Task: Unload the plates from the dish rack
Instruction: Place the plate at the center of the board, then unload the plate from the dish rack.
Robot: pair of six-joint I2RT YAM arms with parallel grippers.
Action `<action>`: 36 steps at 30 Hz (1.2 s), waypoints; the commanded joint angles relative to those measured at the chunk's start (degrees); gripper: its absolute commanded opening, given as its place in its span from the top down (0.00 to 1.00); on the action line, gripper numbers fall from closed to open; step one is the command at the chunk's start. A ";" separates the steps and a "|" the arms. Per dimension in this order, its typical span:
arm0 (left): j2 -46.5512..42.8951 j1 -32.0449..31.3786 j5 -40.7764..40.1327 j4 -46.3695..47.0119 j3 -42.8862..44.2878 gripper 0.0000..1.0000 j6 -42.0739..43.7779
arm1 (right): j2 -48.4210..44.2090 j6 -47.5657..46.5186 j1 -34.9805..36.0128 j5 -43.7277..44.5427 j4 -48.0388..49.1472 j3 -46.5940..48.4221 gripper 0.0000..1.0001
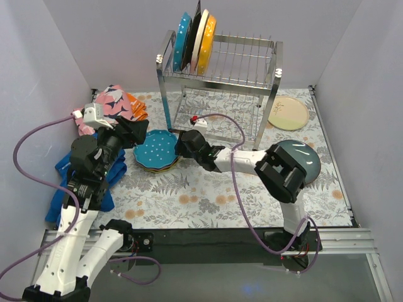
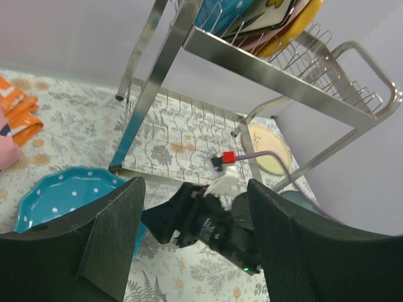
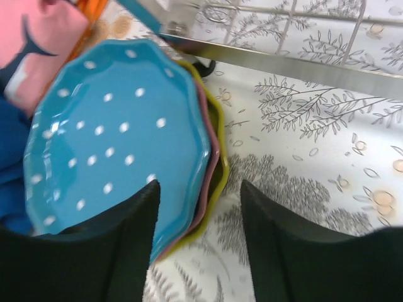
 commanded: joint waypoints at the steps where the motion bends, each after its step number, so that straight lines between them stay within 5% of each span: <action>1: 8.09 0.16 4.80 0.44 5.50 0.35 -0.75 | -14.68 -8.83 0.37 -3.69 -6.72 -0.19 0.38; 5: 15.33 0.24 7.89 1.76 10.87 0.35 -2.94 | -23.05 -15.07 0.37 -9.23 -18.07 5.16 0.35; 10: 20.95 2.08 9.29 4.66 15.52 0.33 -4.88 | -27.19 -21.49 0.81 -2.22 -30.19 22.08 0.29; 15: 25.70 6.22 15.35 7.90 15.37 0.31 -4.98 | -23.95 -29.04 -0.85 8.42 -35.31 39.34 0.28; 20: 28.60 7.10 20.63 13.53 10.19 0.31 -3.12 | -16.39 -27.92 -8.32 4.13 -39.97 55.77 0.29; 26: 30.19 7.10 16.87 17.58 7.19 0.31 -1.81 | -12.52 -26.16 -15.62 -4.39 -36.47 57.82 0.32; 36: 36.69 7.10 19.40 26.37 5.34 0.31 0.12 | -12.08 -26.33 -16.33 -6.70 -28.55 52.11 0.35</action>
